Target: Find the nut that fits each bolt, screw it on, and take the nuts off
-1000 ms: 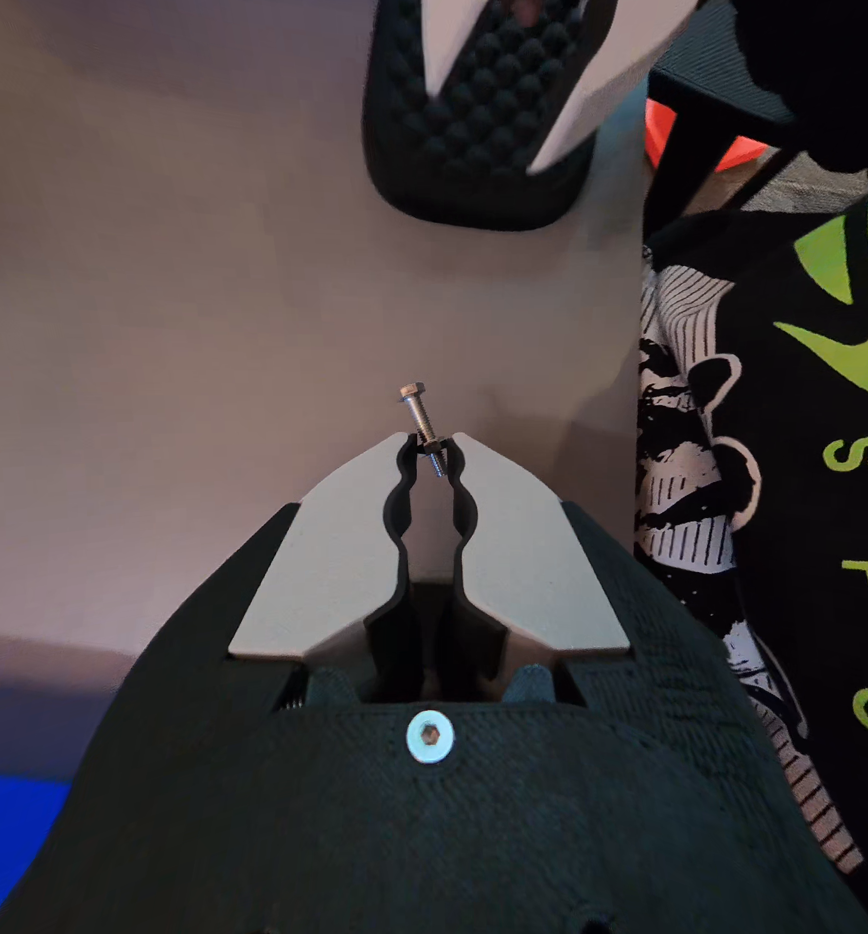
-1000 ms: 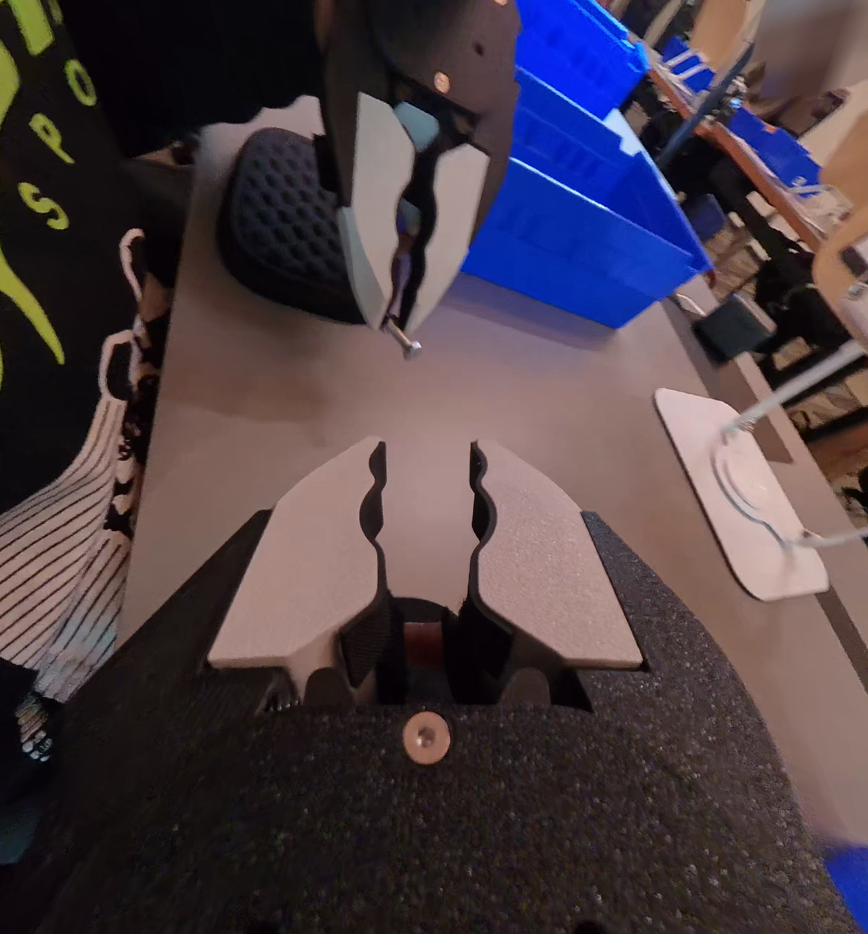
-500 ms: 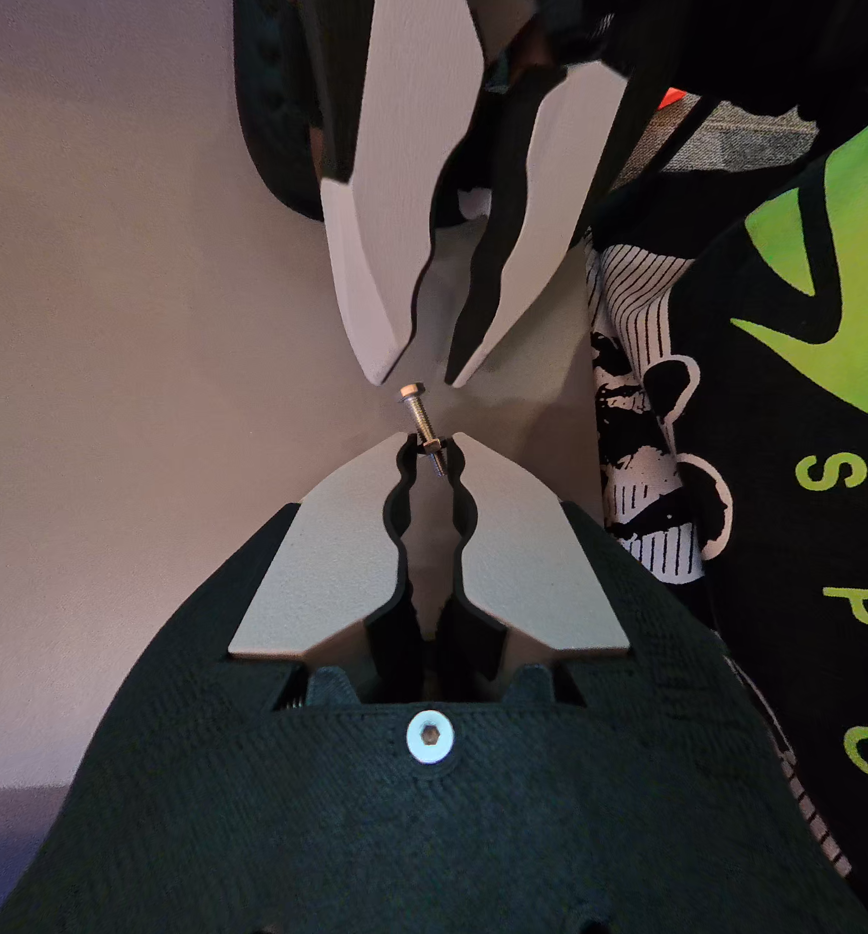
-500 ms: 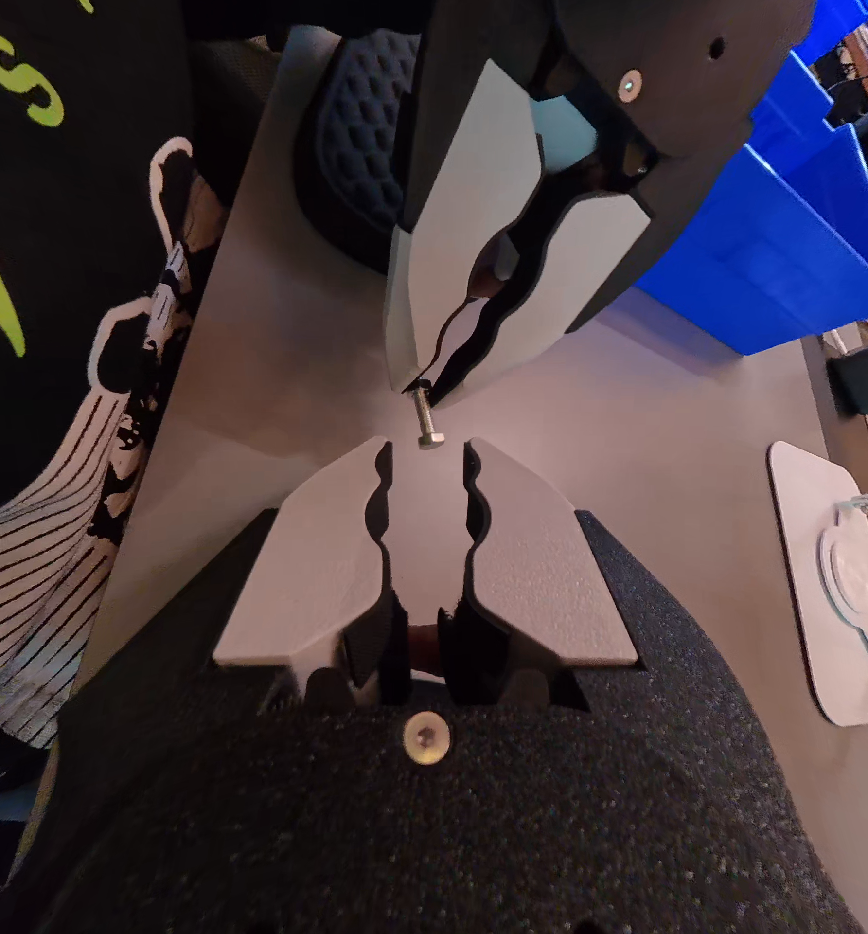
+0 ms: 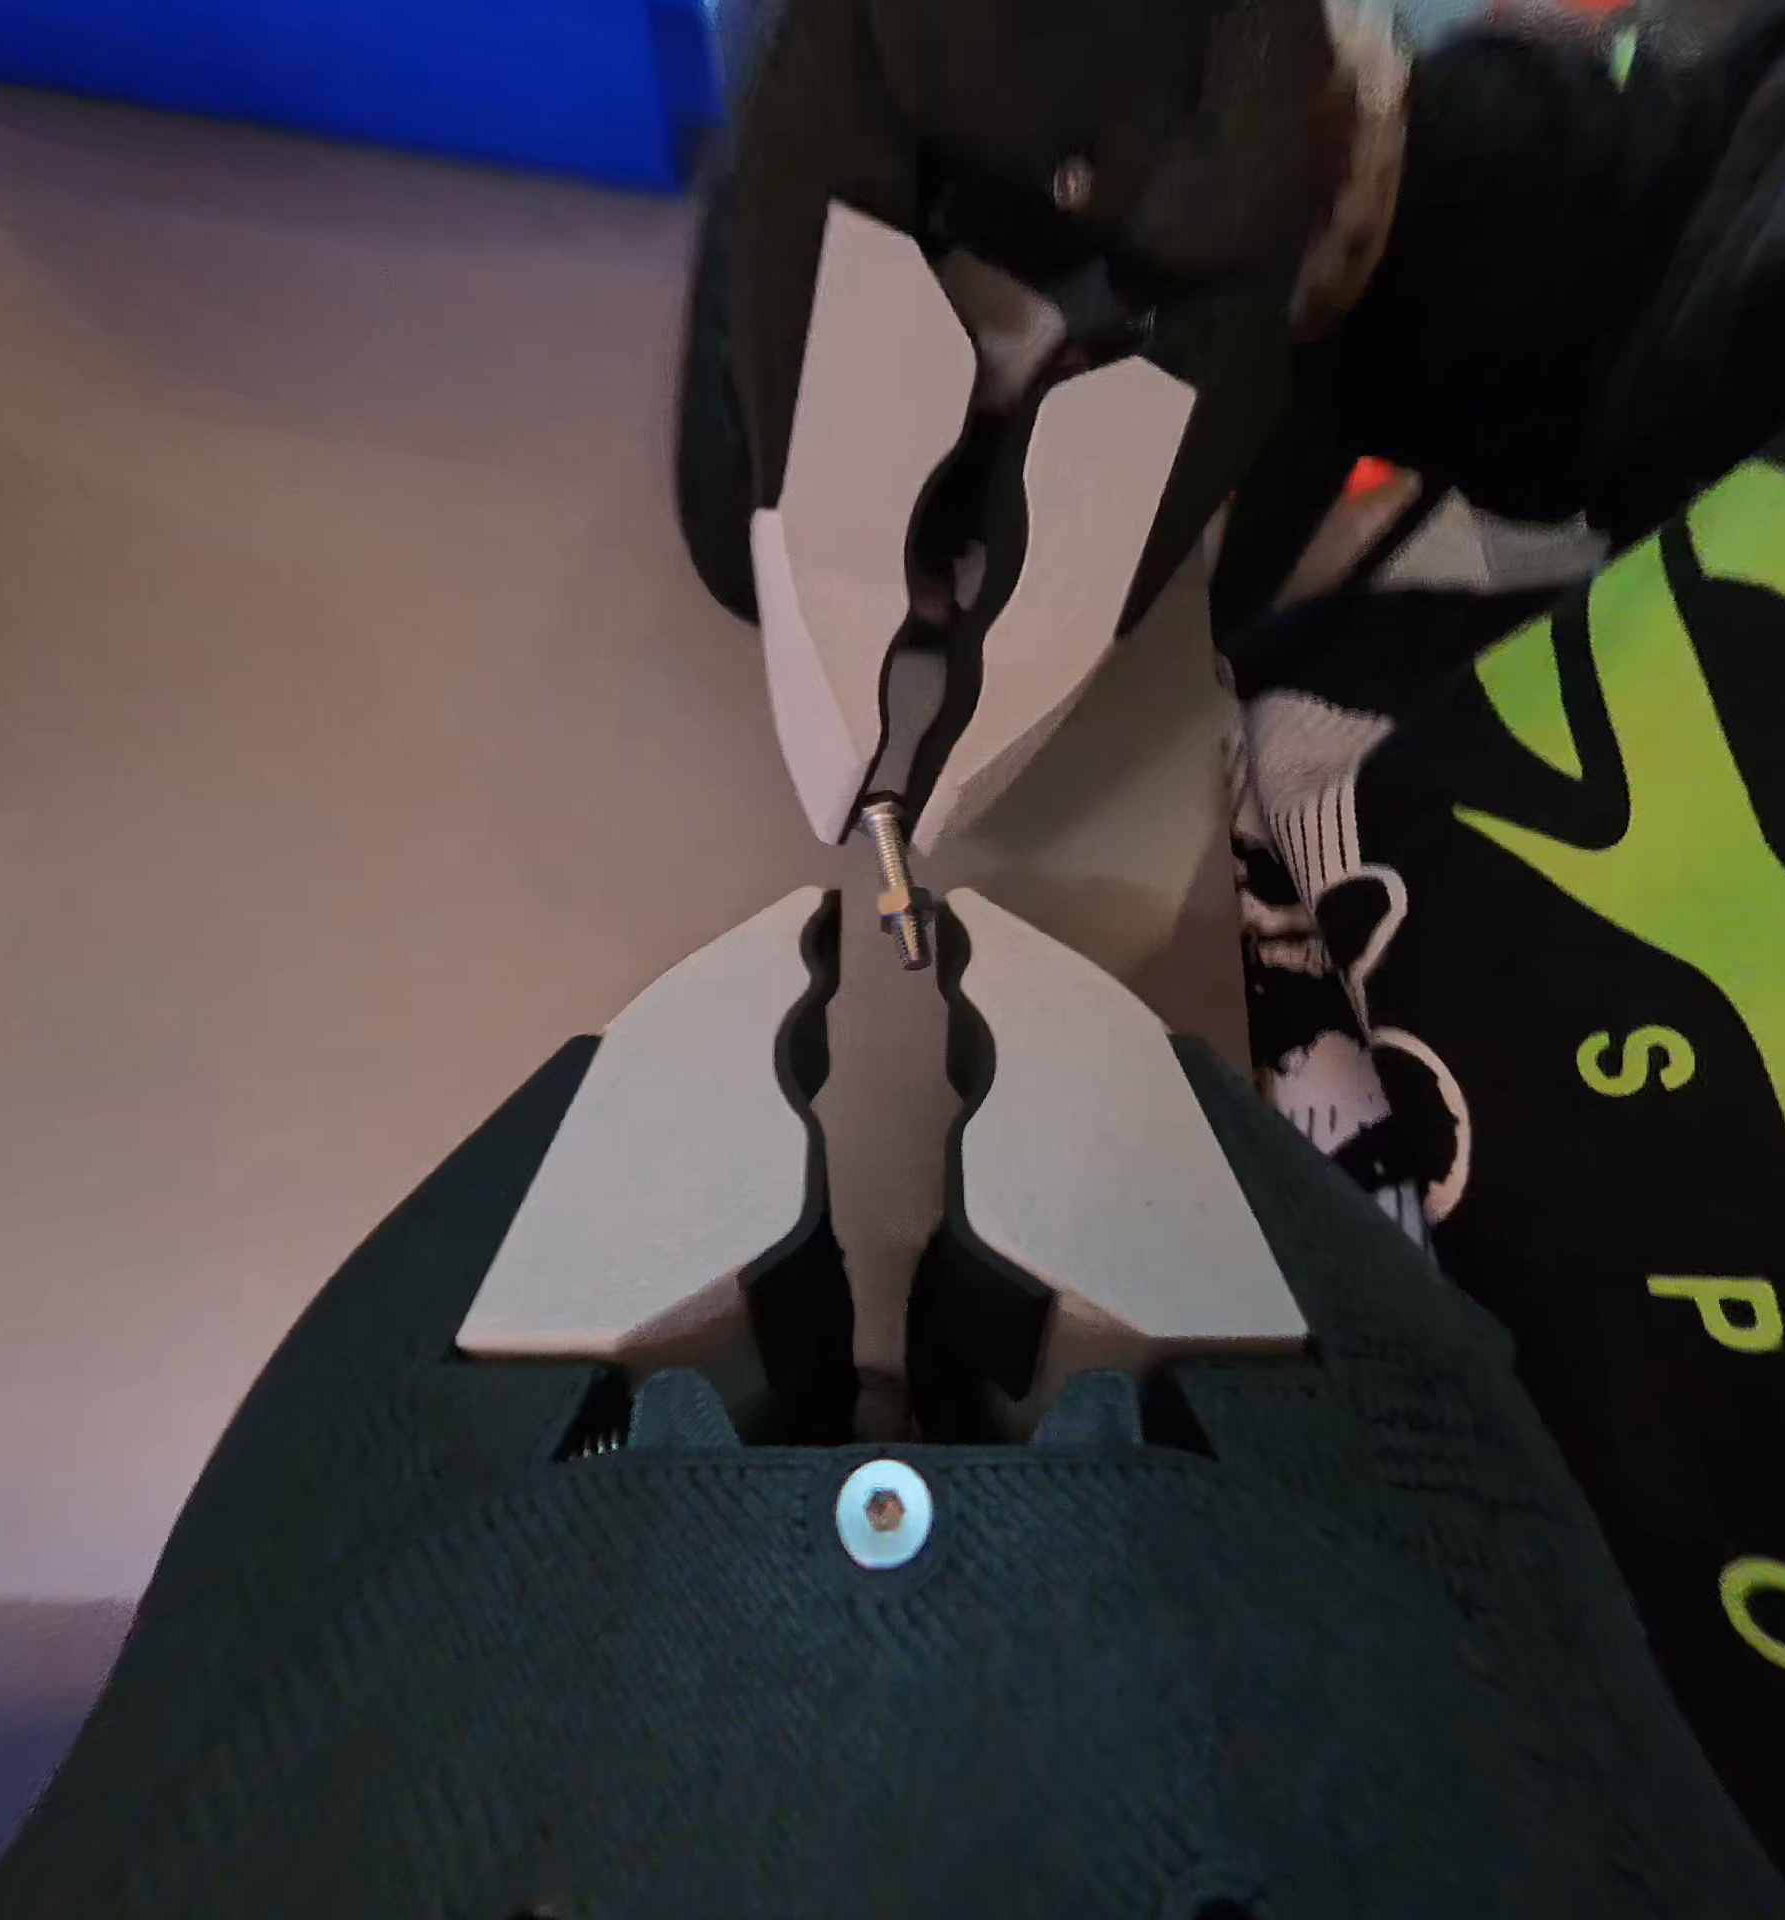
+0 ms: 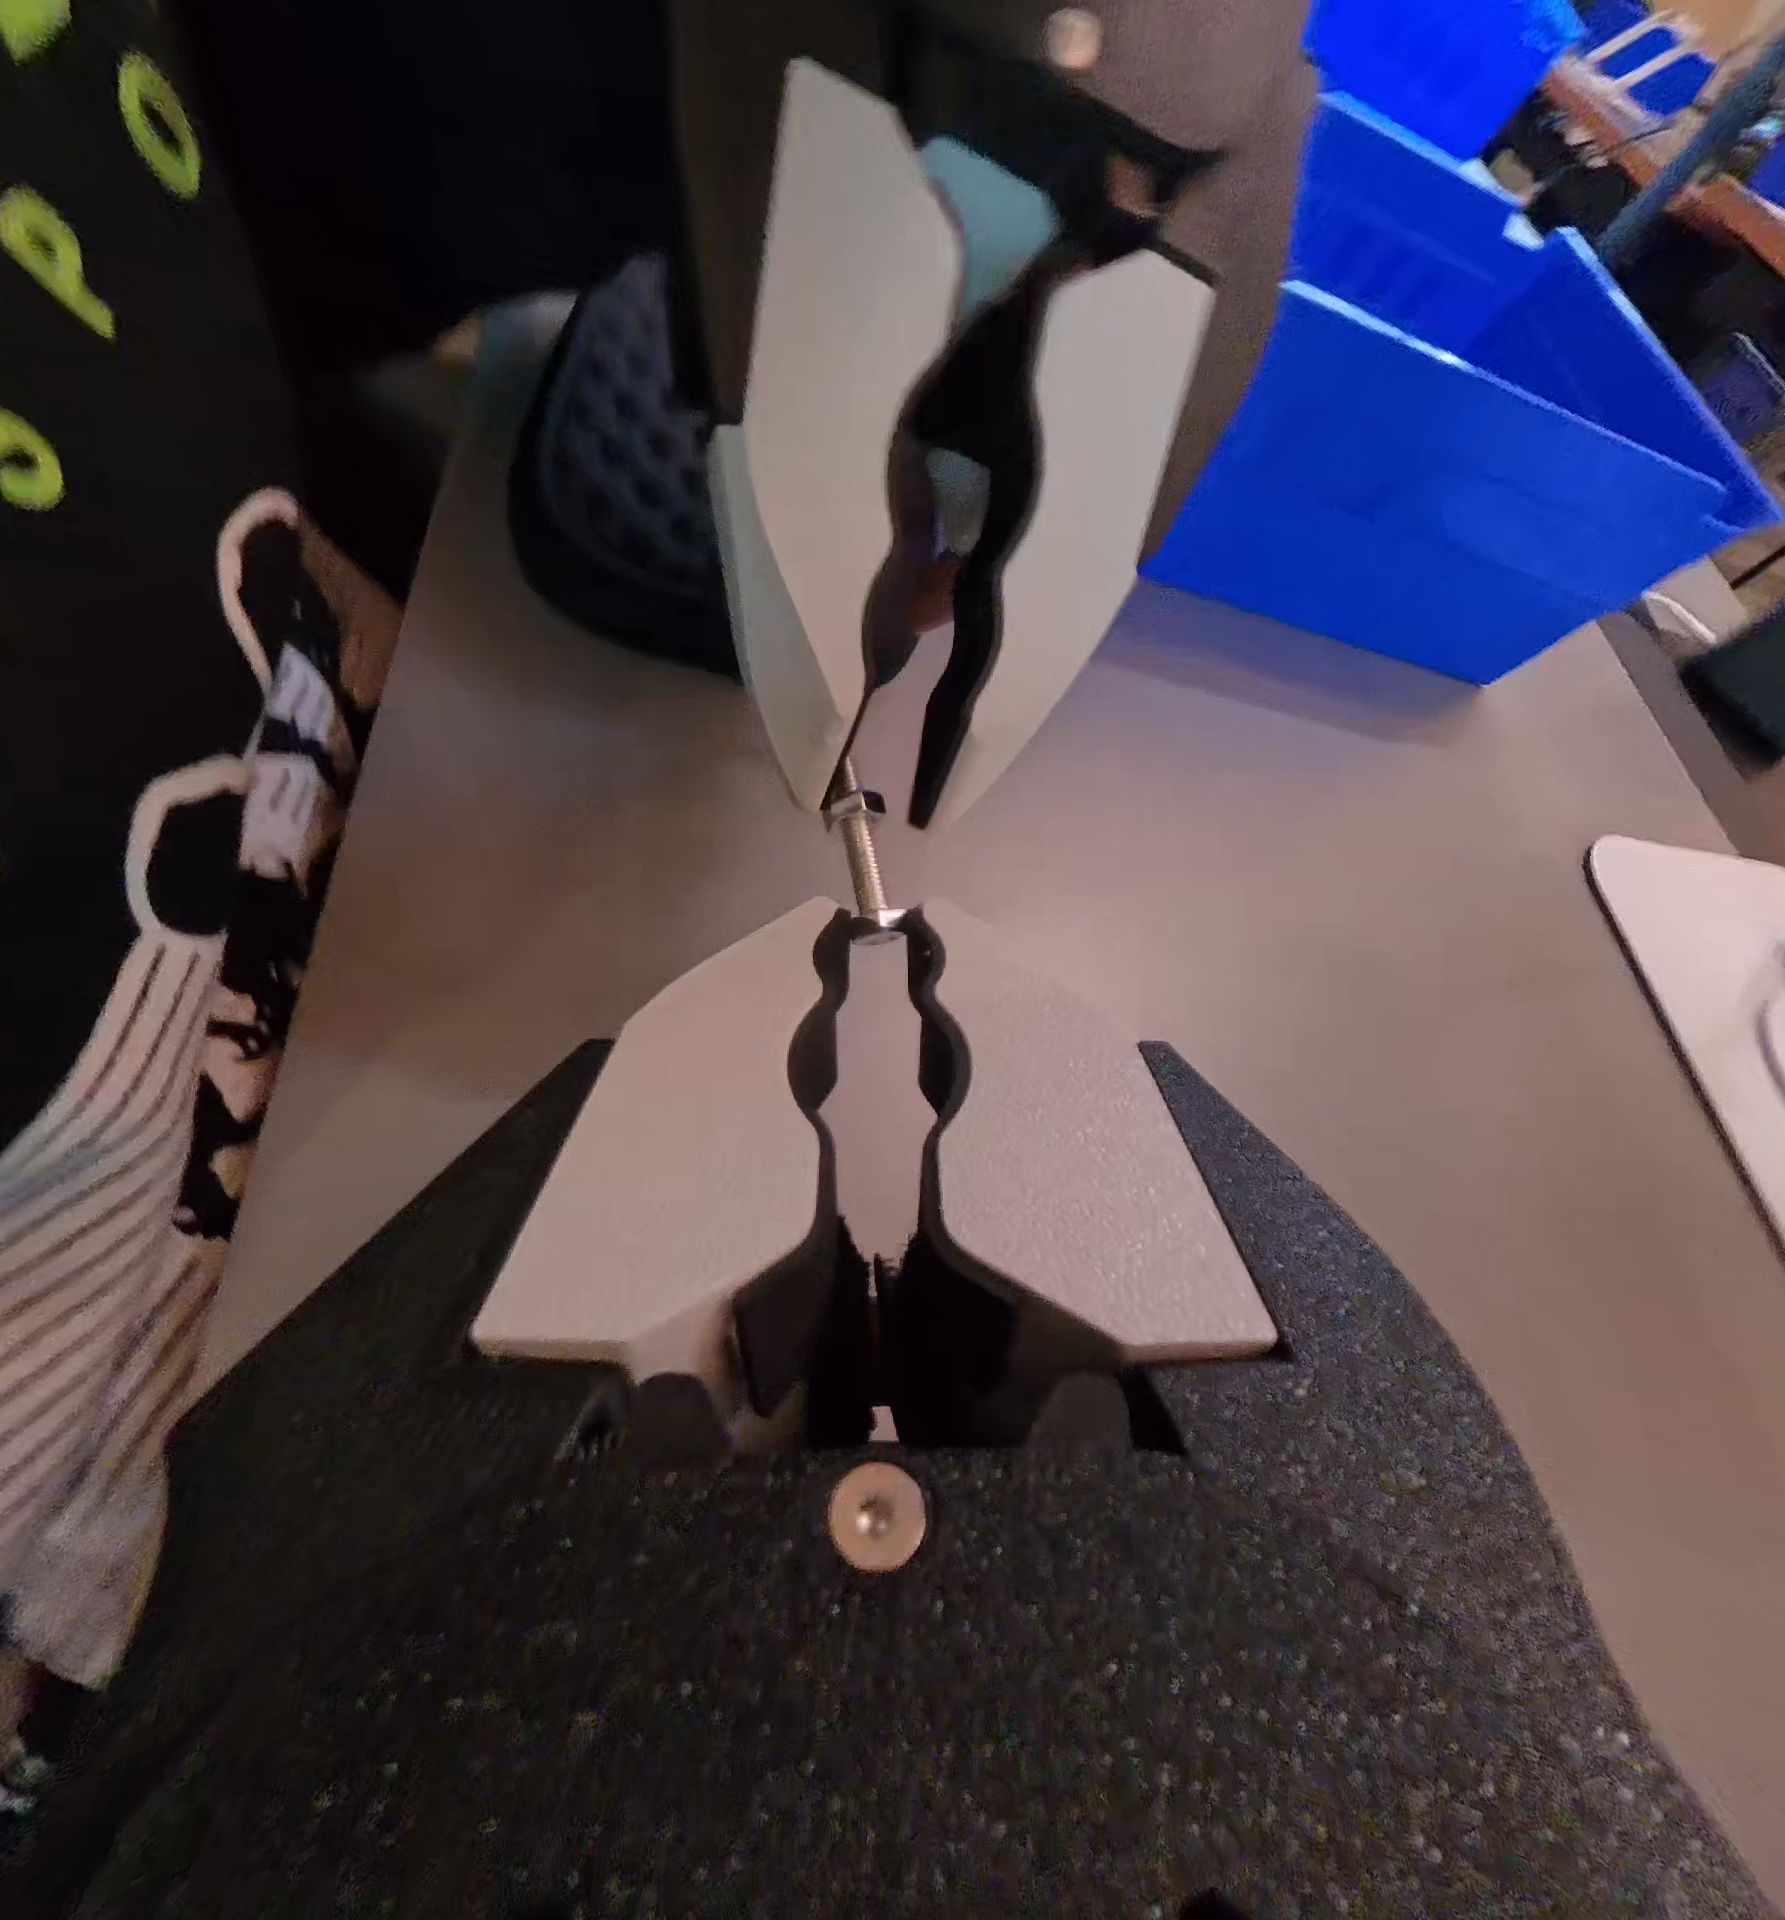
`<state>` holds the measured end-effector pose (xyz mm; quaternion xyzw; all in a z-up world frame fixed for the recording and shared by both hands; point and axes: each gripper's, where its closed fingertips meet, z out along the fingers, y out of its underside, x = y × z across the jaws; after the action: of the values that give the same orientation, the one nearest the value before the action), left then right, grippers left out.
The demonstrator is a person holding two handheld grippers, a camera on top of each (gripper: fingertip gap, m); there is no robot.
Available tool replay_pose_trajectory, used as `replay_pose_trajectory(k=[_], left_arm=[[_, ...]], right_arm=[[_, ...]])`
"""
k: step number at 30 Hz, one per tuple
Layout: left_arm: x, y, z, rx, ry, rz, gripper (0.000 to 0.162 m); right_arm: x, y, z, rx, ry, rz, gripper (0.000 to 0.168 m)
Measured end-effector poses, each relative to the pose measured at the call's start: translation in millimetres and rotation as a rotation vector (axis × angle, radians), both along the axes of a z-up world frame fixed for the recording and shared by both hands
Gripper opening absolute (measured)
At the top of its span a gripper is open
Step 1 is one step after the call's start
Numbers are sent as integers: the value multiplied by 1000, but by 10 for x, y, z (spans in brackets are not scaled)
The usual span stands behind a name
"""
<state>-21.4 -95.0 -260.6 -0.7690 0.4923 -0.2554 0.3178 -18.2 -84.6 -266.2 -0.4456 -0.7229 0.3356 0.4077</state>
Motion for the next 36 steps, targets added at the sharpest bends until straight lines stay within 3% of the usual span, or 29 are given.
replay_pose_trajectory(k=[7,15,29,33,36], left_arm=[[3,255,771,321,-591,223,31],[153,232,940,377,-864,286,28],[202,194,939,287,-924,225,6],[163,215,830,318,-788,232,6],[129,259,599,352,-548,245,6]], right_arm=[[76,193,544,-471,334,-84,10],[103,124,915,-837,514,37,10],[47,36,880,-913,510,95,10],[52,130,743,-779,423,-2,21],[93,209,743,-632,405,-73,21]])
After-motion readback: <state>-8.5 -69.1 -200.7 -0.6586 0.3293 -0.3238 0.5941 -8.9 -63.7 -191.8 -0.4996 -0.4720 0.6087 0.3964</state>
